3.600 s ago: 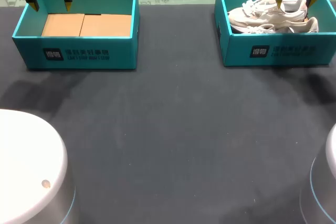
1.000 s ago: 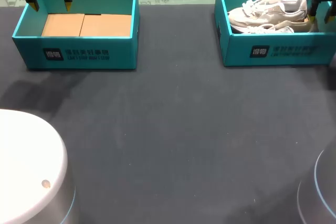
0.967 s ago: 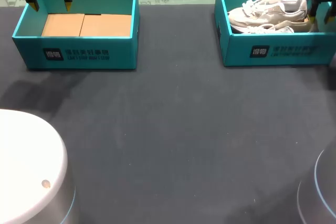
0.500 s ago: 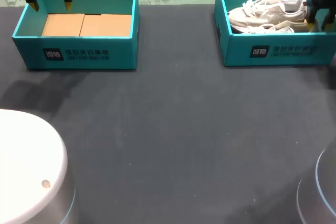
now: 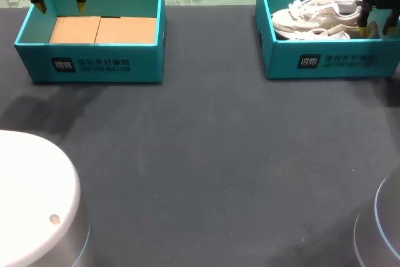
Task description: Take the shoe out of the shoebox, open the shoe tongue, remove and reinsert the insole, then place the shoe into the shoebox
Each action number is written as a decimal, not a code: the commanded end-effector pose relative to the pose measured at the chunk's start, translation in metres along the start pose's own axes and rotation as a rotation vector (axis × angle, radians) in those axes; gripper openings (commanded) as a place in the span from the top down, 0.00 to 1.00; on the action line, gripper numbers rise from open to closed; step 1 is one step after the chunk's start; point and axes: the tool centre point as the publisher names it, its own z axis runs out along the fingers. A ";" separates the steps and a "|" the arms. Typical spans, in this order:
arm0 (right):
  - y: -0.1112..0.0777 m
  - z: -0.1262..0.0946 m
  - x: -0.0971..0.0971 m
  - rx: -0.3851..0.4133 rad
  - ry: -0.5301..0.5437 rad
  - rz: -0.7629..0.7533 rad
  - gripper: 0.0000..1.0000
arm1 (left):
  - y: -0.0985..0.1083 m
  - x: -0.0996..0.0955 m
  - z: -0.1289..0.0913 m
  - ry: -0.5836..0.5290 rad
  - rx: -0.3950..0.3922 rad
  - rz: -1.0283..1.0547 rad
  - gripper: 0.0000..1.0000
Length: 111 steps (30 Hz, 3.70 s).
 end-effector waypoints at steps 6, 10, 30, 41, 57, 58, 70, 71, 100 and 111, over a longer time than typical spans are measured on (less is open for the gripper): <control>0.001 0.014 -0.001 0.010 0.007 0.007 0.25 | 0.000 0.000 0.000 0.000 0.000 0.000 0.00; 0.003 0.019 -0.001 0.007 0.012 0.006 0.25 | 0.000 0.000 0.000 0.000 0.000 0.000 0.00; 0.002 0.046 -0.002 0.018 0.020 -0.002 0.25 | 0.000 0.000 0.000 0.000 0.000 0.000 0.00; 0.001 0.045 -0.001 0.022 0.019 0.005 0.72 | 0.000 0.000 0.000 0.000 0.000 0.000 0.00; 0.001 0.042 -0.013 0.025 -0.008 0.025 0.85 | 0.000 0.000 0.000 0.000 0.000 0.000 0.00; 0.001 0.042 -0.014 0.025 -0.009 0.026 0.87 | 0.000 0.000 0.000 0.000 0.000 0.000 0.00; 0.003 0.032 -0.018 0.023 -0.017 0.028 1.00 | 0.000 0.000 0.000 0.000 0.000 0.000 0.00; 0.003 0.031 -0.017 0.019 -0.017 0.025 1.00 | 0.000 0.000 0.000 0.000 0.000 0.000 0.00; -0.001 -0.126 0.003 -0.043 -0.037 0.079 1.00 | 0.000 0.000 0.000 0.000 0.000 0.000 0.00; -0.023 -0.170 0.028 -0.050 -0.040 0.126 1.00 | 0.000 0.000 0.000 0.000 0.000 0.000 0.00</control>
